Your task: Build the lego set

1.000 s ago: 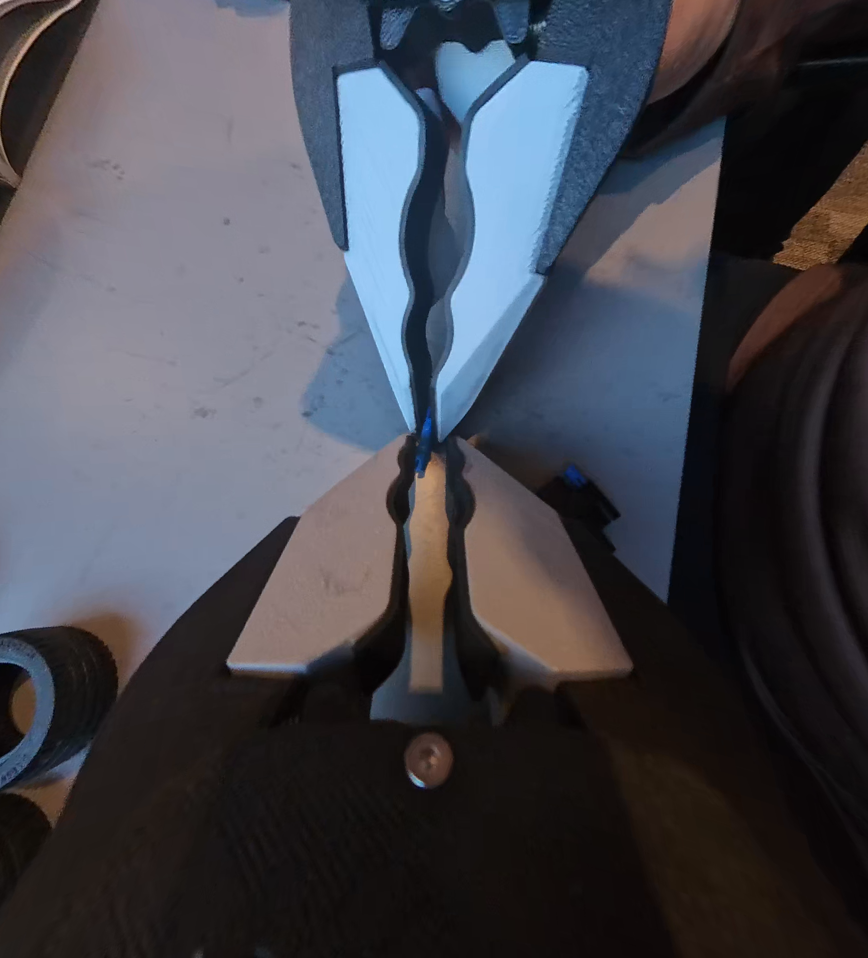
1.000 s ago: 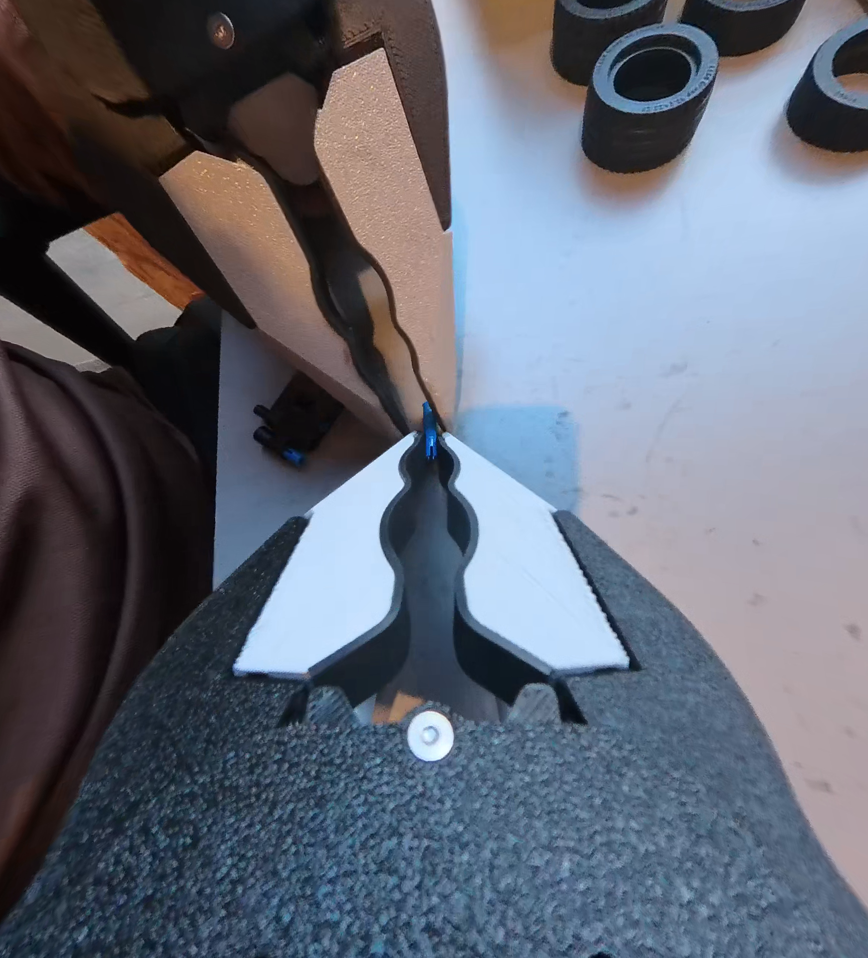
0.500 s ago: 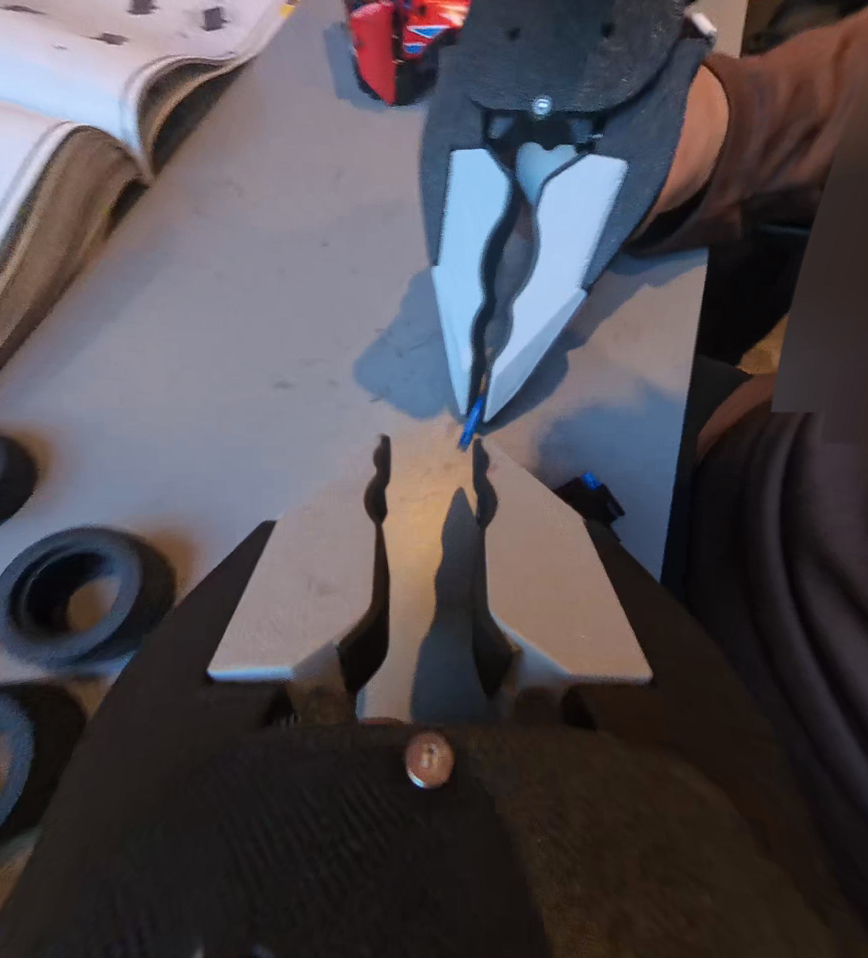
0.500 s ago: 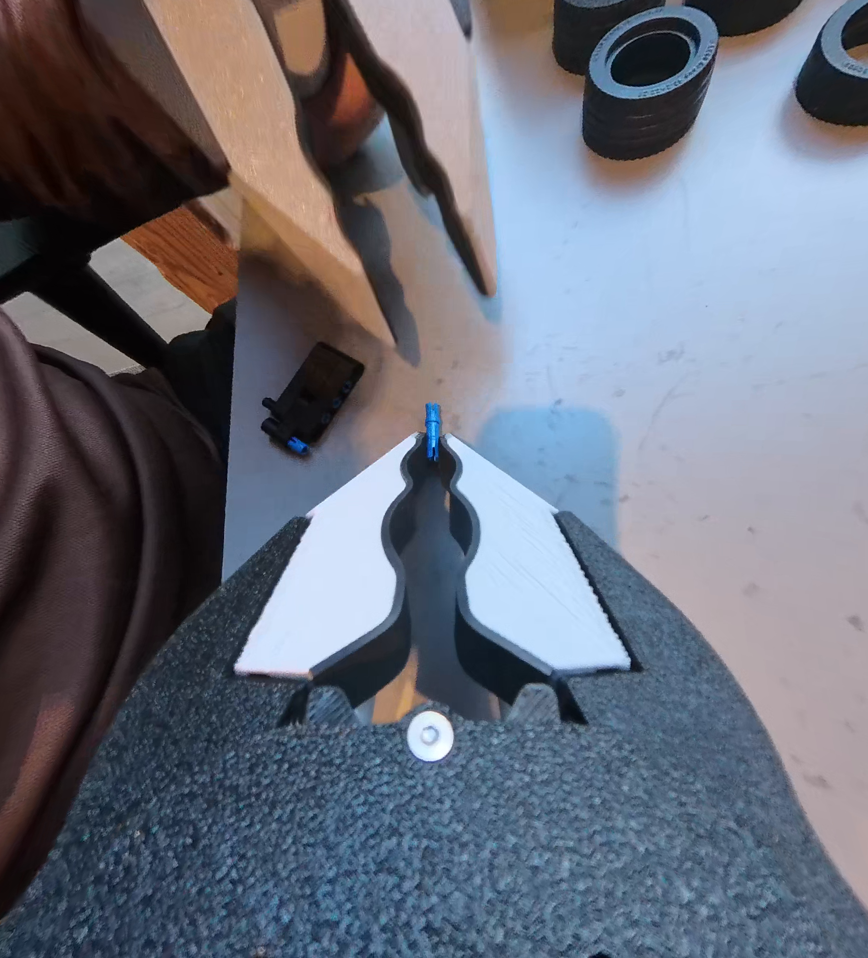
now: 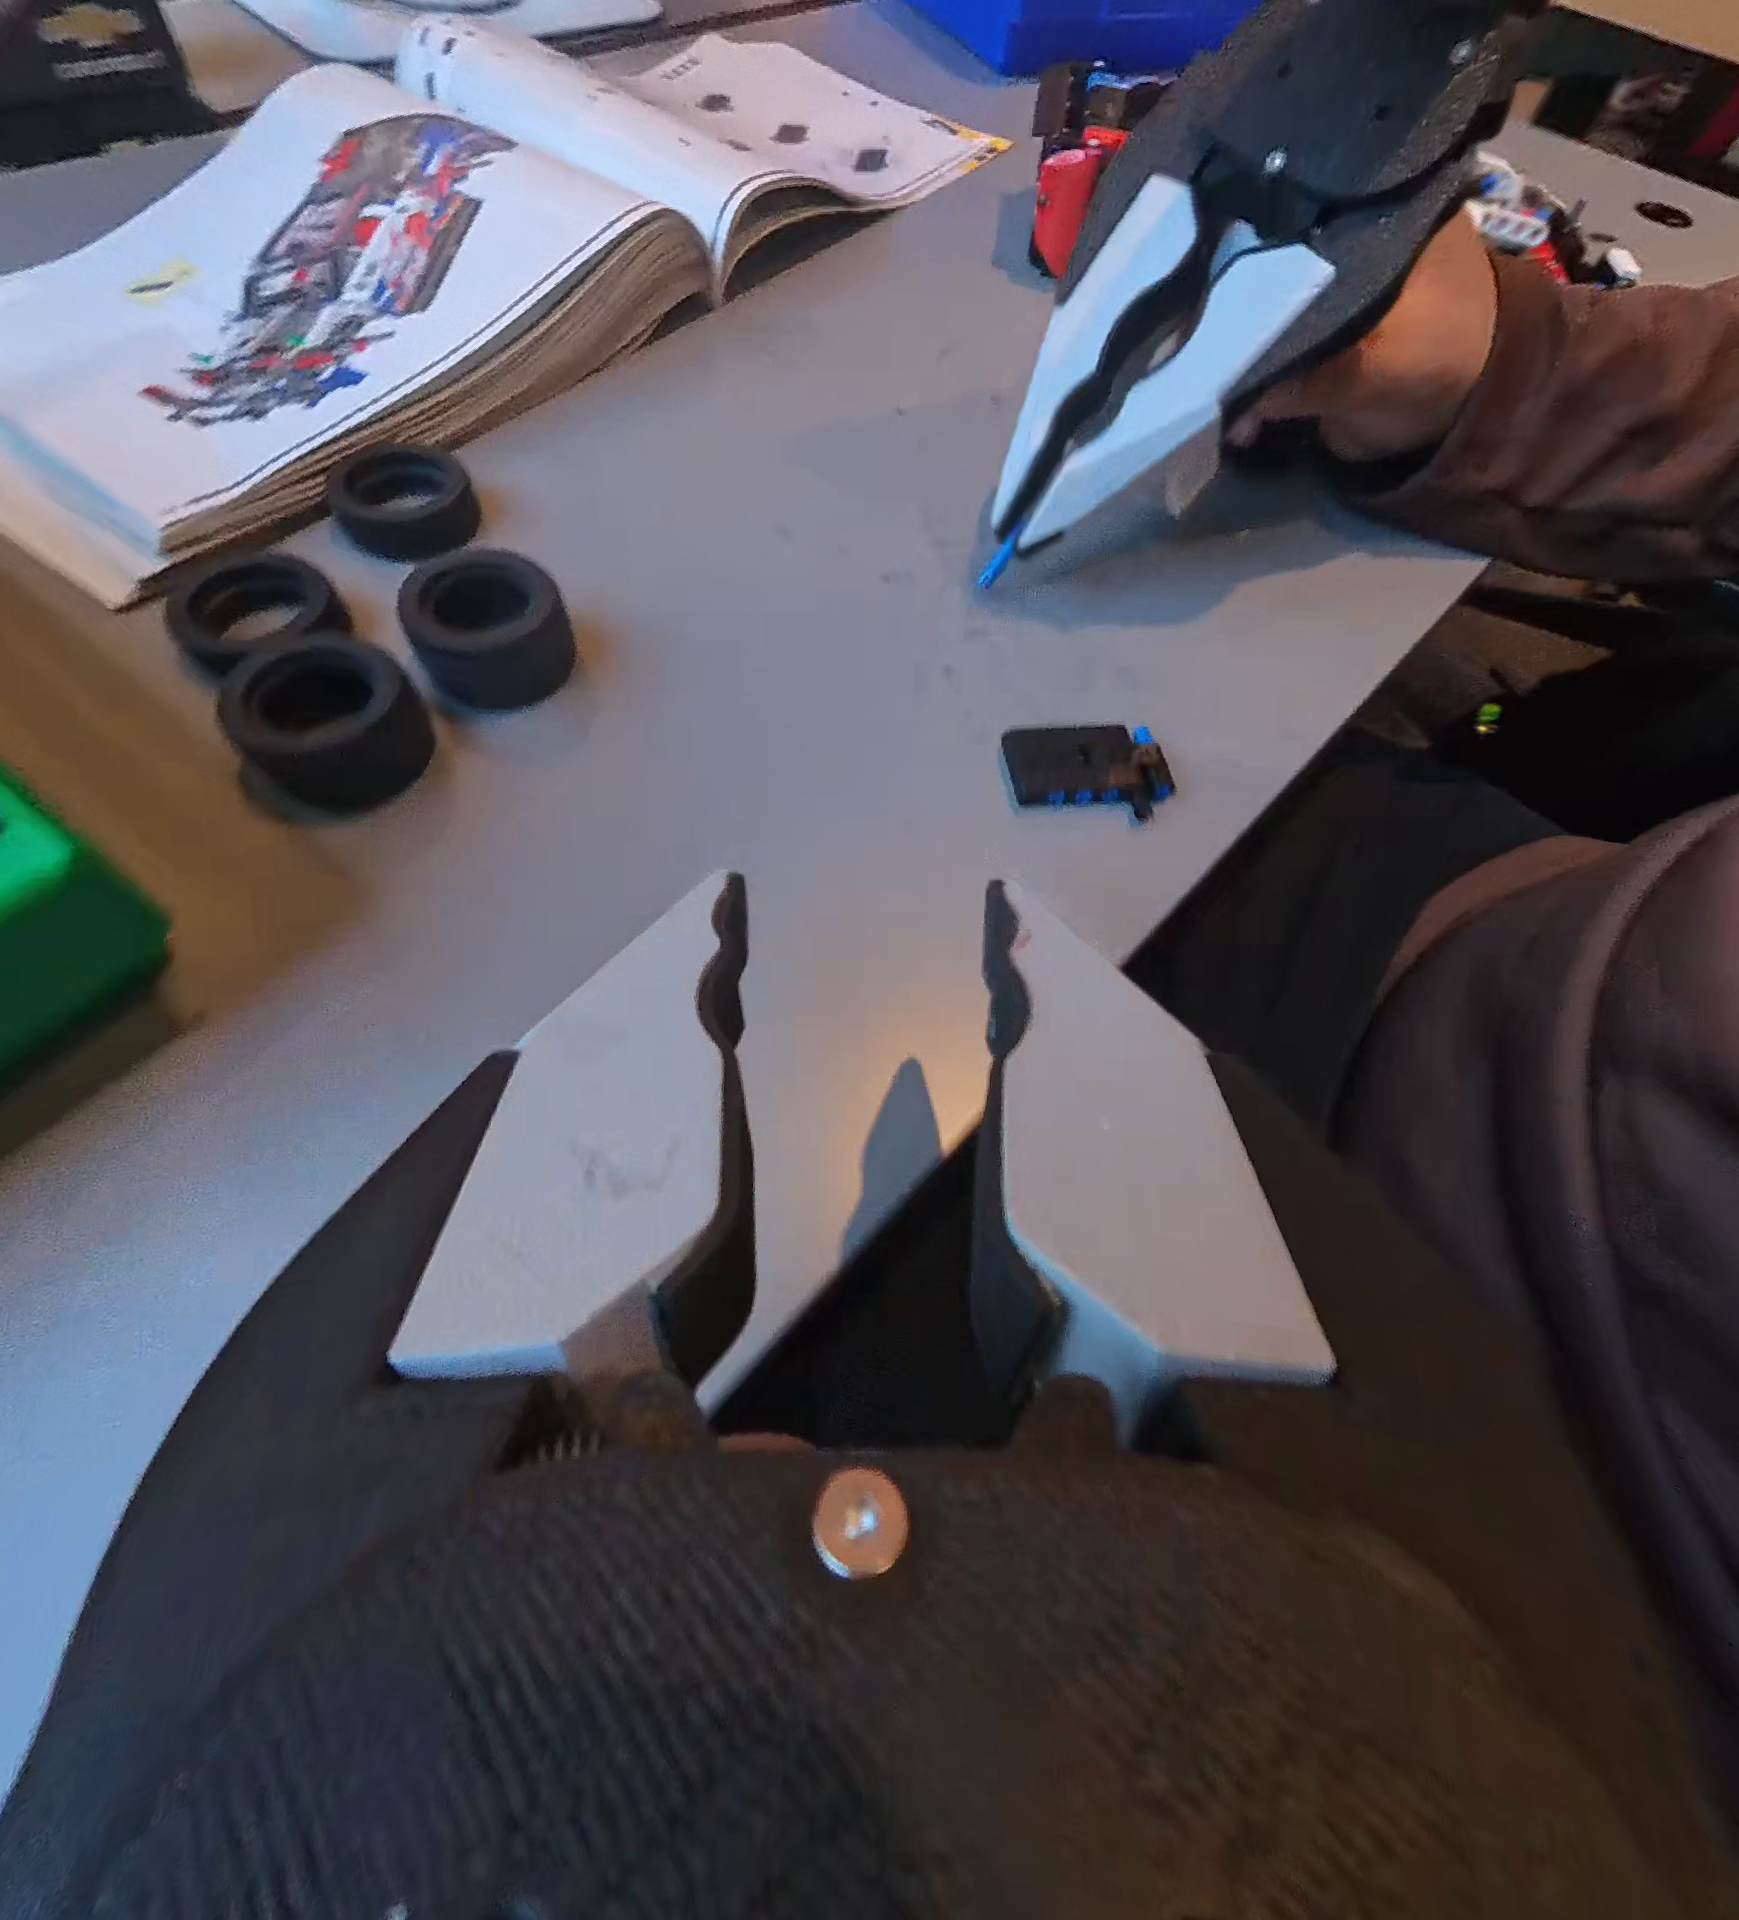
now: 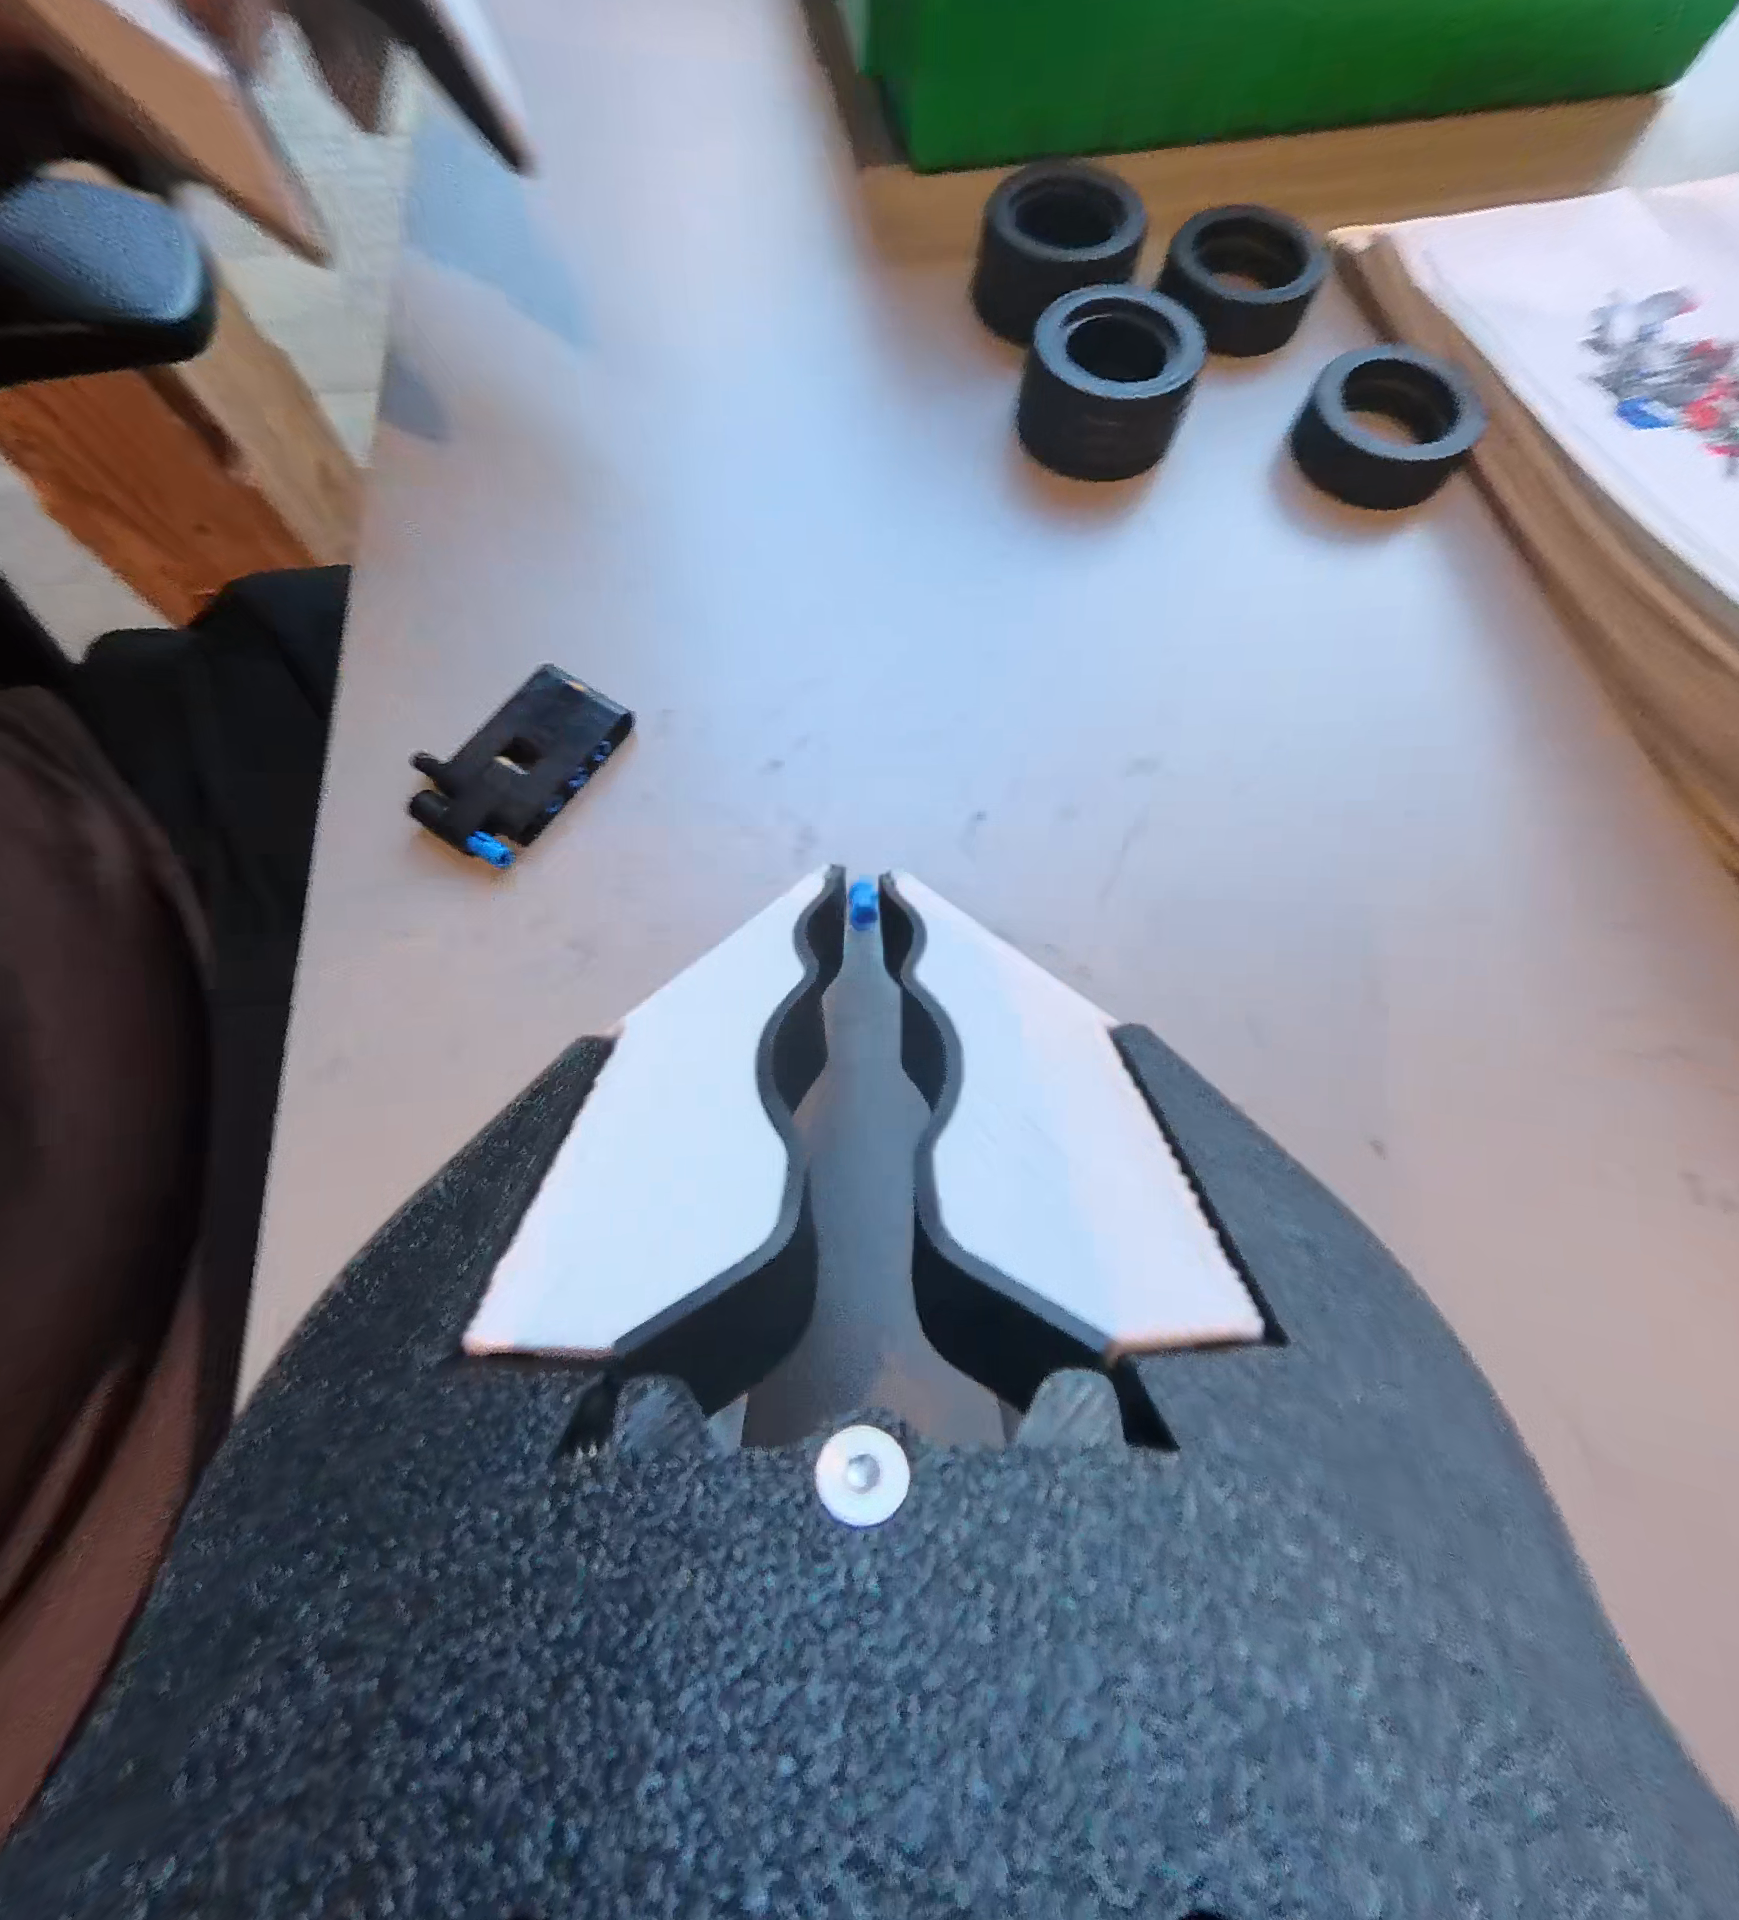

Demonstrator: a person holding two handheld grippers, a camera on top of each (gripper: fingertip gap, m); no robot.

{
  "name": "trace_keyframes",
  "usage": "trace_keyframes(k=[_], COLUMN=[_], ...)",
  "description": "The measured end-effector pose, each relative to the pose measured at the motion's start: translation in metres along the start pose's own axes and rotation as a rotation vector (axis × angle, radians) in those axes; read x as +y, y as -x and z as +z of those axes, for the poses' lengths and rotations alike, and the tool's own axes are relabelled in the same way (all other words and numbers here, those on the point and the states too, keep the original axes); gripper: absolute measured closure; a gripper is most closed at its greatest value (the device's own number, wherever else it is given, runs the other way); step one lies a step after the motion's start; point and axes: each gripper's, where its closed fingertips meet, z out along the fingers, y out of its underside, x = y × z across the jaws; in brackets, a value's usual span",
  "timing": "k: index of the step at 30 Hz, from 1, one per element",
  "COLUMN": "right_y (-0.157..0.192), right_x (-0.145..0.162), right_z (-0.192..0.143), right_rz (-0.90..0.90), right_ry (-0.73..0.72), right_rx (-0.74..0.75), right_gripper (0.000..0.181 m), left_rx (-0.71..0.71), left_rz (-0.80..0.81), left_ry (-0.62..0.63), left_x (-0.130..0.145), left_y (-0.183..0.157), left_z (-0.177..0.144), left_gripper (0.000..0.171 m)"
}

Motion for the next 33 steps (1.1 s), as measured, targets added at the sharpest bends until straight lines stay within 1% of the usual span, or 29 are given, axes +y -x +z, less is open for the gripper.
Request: trace_keyframes(k=[5,8,10,11,13,15,16,18,20,24,26,29,33], right_y=[-0.020,-0.025,-0.028,-0.029,-0.030,-0.029,-0.030,-0.032,-0.034,-0.042,-0.045,-0.048,-0.055], right_x=[0.003,0.007,0.010,0.010,0.006,0.002,-0.001,-0.003,-0.001,-0.011,-0.011,-0.015,-0.010], right_z=[-0.009,-0.006,-0.004,-0.002,0.001,0.007,0.010,0.014,0.017,0.010,0.002,-0.011,-0.009], right_rz=[-0.020,-0.020,-0.021,-0.022,-0.015,0.002,-0.004,-0.030,-0.046,-0.034,-0.019,-0.015,-0.002], right_ry=[-0.009,0.031,0.070,0.081,0.086,0.093,0.092,0.087,0.106,0.039,0.013,-0.038,-0.001], right_rx=[0.157,0.205,0.231,0.242,0.255,0.248,0.250,0.263,0.283,0.373,0.426,0.496,0.527], right_gripper=[0.169,0.160,0.154,0.149,0.140,0.132,0.132,0.134,0.134,0.134,0.132,0.134,0.134], left_rx=[-0.135,-0.242,-0.300,-0.328,-0.380,-0.437,-0.443,-0.445,-0.486,-0.514,-0.509,-0.495,-0.529], left_rz=[-0.046,-0.118,-0.184,-0.201,-0.185,-0.154,-0.159,-0.161,-0.143,-0.170,-0.201,-0.237,-0.239], left_ry=[-0.069,-0.171,-0.265,-0.291,-0.319,-0.284,-0.258,-0.235,-0.213,-0.211,-0.200,-0.191,-0.212], left_x=[0.026,0.045,0.052,0.053,0.054,0.066,0.072,0.080,0.090,0.108,0.118,0.135,0.153], left_y=[-0.009,-0.006,-0.004,-0.004,-0.005,-0.008,-0.012,-0.023,-0.034,-0.061,-0.078,-0.111,-0.154], left_z=[-0.065,-0.100,-0.118,-0.126,-0.139,-0.146,-0.148,-0.154,-0.164,-0.185,-0.193,-0.207,-0.234], left_gripper=[0.128,0.128,0.126,0.126,0.125,0.126,0.124,0.124,0.125,0.125,0.125,0.126,0.133])
